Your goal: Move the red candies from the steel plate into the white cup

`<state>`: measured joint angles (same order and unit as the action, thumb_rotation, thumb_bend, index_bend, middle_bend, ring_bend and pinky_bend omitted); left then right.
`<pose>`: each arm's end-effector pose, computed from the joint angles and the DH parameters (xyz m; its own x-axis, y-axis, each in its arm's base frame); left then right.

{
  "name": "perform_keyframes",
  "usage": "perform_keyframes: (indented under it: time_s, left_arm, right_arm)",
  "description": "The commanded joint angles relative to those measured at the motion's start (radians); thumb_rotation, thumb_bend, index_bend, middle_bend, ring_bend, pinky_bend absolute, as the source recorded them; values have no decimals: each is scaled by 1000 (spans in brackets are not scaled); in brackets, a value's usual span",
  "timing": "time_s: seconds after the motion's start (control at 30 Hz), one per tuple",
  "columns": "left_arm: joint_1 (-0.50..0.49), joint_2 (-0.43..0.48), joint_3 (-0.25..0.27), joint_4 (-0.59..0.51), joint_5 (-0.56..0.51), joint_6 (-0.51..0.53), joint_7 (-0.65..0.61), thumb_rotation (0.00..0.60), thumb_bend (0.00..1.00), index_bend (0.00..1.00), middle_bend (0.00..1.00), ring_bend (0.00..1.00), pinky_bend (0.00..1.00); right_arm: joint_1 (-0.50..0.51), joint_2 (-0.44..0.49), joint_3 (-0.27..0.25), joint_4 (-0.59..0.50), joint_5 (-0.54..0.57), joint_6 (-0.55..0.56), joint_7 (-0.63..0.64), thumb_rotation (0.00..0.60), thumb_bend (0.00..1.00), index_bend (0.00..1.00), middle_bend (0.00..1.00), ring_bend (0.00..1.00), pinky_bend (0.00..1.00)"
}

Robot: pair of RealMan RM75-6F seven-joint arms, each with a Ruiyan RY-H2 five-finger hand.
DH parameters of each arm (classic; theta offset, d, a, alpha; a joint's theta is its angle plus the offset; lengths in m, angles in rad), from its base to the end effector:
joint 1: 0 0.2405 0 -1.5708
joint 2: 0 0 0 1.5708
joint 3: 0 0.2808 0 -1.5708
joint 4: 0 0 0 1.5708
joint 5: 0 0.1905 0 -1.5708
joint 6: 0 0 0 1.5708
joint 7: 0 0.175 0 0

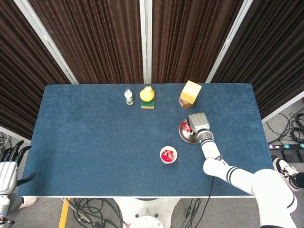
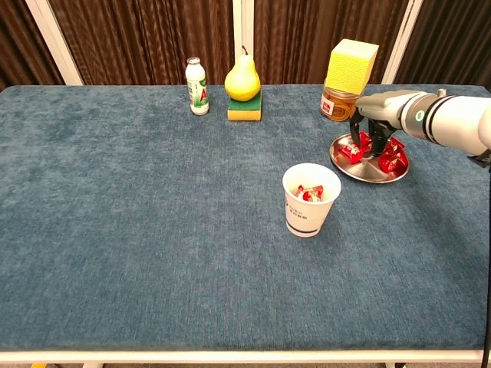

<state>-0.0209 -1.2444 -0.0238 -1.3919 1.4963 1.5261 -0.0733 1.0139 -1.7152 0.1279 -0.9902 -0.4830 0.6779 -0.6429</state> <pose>-0.3682 0.1866 0.1673 0.4159 0.0066 0.9094 0.9075 0.0610 -0.4155 -0.2003 -0.4705 -0.0468 0.6025 -0.4344 0.6695 -0.7819 -0.1528 0.6044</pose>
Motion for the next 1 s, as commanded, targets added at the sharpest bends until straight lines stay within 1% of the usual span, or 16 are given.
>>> perform_keyframes:
  time_s: [0.03, 0.53, 0.83, 0.9, 1.0]
  left_arm:
    - [1, -1, 0, 1, -1, -1, -1, 600, 96, 233, 163, 176, 161]
    - [2, -6, 1, 12, -2, -4, -10, 600, 96, 233, 163, 176, 161]
    - [4, -8, 2, 16, -4, -4, -15, 600, 96, 233, 163, 176, 161]
    - [4, -8, 2, 17, -4, -5, -17, 600, 96, 233, 163, 176, 161]
    - [5, -9, 1, 19, -4, -5, -18, 600, 96, 233, 163, 176, 161]
  right_arm:
    - [4, -4, 3, 1, -4, -3, 1, 600, 269, 486, 946, 971, 1000]
    - [13, -23, -3, 6, -6, -7, -18, 600, 271, 470, 945, 970, 1000]
    - [21, -43, -4, 30, 3, -13, -32, 600, 271, 468, 946, 970, 1000]
    - [22, -47, -6, 34, 7, -15, -37, 600, 272, 483, 946, 970, 1000]
    - [22, -51, -7, 39, 8, -10, -43, 600, 299, 547, 946, 973, 1000]
